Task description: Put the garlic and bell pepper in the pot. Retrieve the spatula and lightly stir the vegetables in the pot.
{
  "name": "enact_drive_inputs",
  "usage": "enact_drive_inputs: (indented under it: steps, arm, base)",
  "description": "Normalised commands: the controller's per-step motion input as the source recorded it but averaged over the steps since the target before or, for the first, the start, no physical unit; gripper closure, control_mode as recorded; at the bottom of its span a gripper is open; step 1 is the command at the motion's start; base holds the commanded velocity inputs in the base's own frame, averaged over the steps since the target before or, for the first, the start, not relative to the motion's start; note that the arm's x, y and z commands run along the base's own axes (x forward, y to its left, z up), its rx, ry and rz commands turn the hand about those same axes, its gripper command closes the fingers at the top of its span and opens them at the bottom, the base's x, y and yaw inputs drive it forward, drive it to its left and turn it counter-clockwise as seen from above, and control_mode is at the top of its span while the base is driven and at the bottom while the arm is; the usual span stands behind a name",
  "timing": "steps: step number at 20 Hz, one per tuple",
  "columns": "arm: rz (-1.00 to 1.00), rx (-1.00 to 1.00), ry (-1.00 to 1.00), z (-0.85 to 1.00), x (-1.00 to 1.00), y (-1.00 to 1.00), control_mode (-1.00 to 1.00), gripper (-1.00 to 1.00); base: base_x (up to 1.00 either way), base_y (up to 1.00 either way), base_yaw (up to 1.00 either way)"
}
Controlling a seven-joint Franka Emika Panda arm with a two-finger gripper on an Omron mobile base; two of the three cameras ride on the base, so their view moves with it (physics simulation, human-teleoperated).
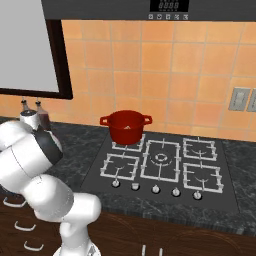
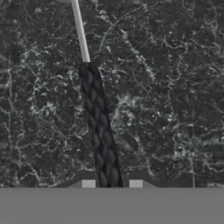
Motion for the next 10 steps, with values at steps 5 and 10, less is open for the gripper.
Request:
enact_drive_inputs:
  steps: [5,10]
  arm:
    - [0.0,0.0,0.0,0.65,-0.29,-0.54,-1.0,1.0]
    - [-0.02,0.0,0.0,0.64,-0.1,-0.6,-1.0,1.0]
  base:
    - [0.0,0.0,0.0]
    - [0.0,0.0,0.0]
